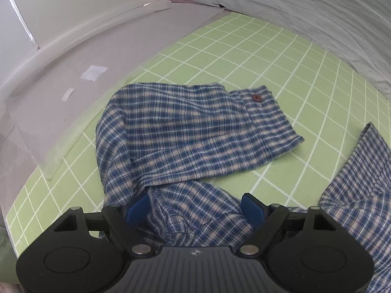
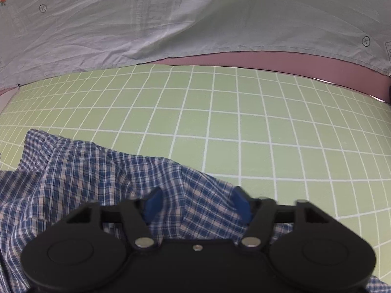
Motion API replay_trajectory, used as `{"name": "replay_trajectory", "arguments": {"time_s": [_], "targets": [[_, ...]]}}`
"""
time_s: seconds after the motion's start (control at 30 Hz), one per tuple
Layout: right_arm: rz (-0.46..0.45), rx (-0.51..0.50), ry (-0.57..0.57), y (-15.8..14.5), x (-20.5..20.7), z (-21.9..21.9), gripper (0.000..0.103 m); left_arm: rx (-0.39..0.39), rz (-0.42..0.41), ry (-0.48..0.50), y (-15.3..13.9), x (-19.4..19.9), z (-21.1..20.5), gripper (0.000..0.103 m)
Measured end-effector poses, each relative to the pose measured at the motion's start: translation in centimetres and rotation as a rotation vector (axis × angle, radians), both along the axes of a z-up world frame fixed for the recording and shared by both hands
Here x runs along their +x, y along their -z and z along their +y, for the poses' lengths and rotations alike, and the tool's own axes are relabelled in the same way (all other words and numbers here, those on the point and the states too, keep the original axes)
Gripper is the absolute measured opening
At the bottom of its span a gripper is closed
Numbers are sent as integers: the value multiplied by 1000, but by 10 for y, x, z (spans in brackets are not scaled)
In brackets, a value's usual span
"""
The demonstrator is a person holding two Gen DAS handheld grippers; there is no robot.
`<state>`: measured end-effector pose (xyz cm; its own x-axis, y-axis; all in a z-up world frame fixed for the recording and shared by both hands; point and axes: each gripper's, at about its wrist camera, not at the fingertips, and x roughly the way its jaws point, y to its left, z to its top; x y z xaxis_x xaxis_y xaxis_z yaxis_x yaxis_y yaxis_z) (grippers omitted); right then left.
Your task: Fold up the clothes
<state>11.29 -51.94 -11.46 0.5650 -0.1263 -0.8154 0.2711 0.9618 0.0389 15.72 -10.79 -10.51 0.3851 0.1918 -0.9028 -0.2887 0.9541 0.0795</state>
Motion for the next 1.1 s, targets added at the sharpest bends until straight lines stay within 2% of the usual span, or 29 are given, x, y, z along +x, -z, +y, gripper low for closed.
{"name": "replay_trajectory", "arguments": {"time_s": [0.03,0.13,0.23,0.37,0.5,0.53,0.57,0.6,0.63,0.67,0.8,0.93,1.1], "targets": [[-6,-2,-13,-1,-4,1,3,-6,4,-5,2,-2,3,83],[-13,-64,-27,-11,-28,3,3,-11,10,-12,6,-9,10,84],[-10,-124,63,-21,-68,-10,2,-37,12,-18,9,-17,15,88],[63,-102,193,-9,-128,-33,3,-77,18,-11,11,-26,12,92],[78,-90,189,-11,-155,-31,5,-41,20,17,6,-28,3,92],[65,-90,194,-15,-156,-31,10,-38,18,20,4,-28,2,92],[48,-90,204,-20,-157,-31,19,-35,16,23,2,-27,2,92],[28,-85,213,-24,-155,-32,25,-32,12,20,0,-27,3,92],[6,-78,223,-29,-152,-32,35,-31,6,12,-2,-27,5,92],[-12,-68,227,-32,-147,-33,39,-30,1,4,-4,-27,7,92],[-48,-32,193,-35,-110,-26,46,-18,-13,-30,-7,-24,18,92],[-70,2,142,-33,-68,-15,59,-13,-8,-36,-5,-20,22,92],[-75,96,30,-22,-16,8,66,-9,-2,-35,-3,-15,26,92]]}}
